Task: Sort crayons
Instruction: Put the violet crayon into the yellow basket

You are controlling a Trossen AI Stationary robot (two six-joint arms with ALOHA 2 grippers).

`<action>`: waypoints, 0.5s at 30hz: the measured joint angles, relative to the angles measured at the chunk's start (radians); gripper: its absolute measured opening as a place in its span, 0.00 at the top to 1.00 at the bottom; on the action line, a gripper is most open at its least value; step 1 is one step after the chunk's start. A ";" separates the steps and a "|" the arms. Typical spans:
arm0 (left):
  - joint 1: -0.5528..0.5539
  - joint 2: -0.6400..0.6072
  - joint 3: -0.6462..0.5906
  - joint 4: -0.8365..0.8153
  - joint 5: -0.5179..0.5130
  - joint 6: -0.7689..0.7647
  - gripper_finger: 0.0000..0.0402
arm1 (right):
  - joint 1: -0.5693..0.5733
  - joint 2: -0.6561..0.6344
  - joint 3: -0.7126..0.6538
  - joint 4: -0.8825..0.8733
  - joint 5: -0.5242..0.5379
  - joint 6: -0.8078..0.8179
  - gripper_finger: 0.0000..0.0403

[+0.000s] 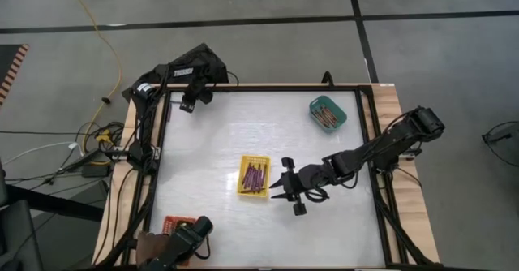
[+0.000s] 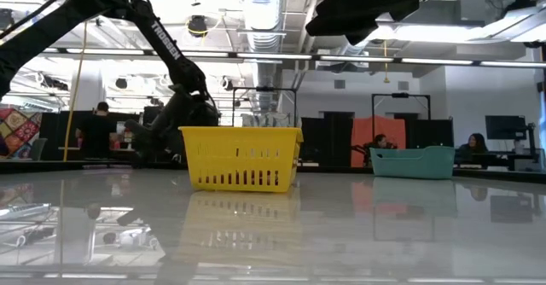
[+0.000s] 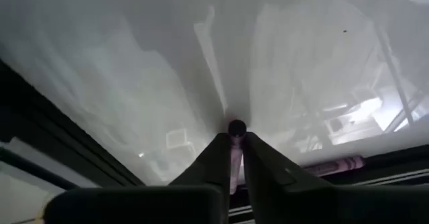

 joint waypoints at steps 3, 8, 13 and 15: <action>-0.018 0.018 0.006 -0.015 -0.032 0.020 0.98 | 0.003 0.000 0.000 0.002 0.000 0.000 0.66; -0.032 0.020 0.003 -0.011 -0.051 0.024 0.99 | 0.002 0.000 0.000 0.005 0.000 -0.008 0.66; -0.053 0.022 0.004 -0.033 -0.076 0.029 1.00 | 0.002 0.000 0.000 0.006 0.000 -0.011 0.66; -0.063 0.023 0.014 -0.053 -0.070 0.025 1.00 | 0.002 0.000 0.000 0.006 -0.001 -0.011 0.66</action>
